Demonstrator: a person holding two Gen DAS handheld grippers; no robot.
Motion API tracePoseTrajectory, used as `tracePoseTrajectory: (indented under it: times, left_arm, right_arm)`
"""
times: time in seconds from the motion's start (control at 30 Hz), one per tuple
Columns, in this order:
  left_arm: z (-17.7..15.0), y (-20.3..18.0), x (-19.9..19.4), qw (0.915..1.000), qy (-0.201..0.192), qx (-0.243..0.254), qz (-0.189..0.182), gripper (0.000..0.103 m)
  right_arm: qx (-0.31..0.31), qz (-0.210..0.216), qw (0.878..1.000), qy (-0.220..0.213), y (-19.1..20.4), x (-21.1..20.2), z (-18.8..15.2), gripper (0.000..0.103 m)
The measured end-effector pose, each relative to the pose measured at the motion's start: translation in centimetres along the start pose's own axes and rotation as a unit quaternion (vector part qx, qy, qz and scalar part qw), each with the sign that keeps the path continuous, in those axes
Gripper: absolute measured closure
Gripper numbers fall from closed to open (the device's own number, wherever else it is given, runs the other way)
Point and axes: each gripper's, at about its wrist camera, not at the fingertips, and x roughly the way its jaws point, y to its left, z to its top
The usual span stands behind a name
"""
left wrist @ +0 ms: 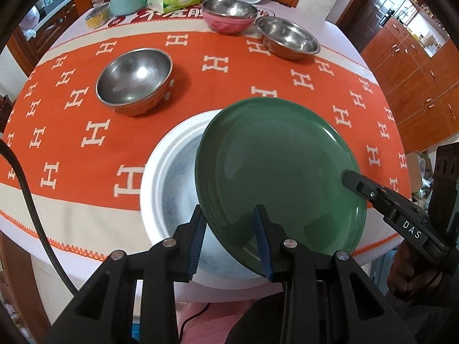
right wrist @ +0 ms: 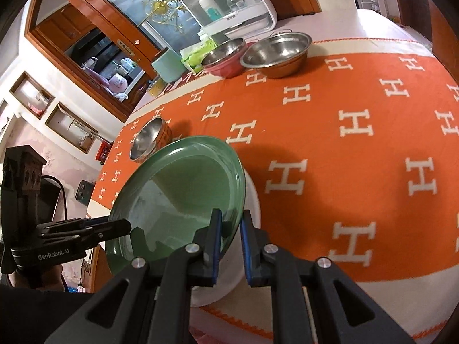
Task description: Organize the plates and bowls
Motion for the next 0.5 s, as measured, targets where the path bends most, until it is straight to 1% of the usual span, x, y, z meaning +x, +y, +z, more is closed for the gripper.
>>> tracePoseTrajectory:
  times: [0.27,0.37,0.5]
  left_arm:
    - [-0.4,1.9,1.0,0.9991,0.03,0.03,-0.004,0.072]
    - [-0.6,2.7,1.7,0.9981,0.043,0.043,-0.01,0.072]
    - [-0.5,3.2,2.1,0.9967,0.05,0.062,-0.015,0.072]
  right_arm:
    - [0.033,-0.02,0.999,-0.004,1.4,1.5,-1.9,0.09]
    - [0.041,-0.034,0.999,-0.012,1.9,1.7,-2.7,0.09]
    - [0.053,-0.048,0.997,-0.021,2.4,2.0,-3.4,0.09]
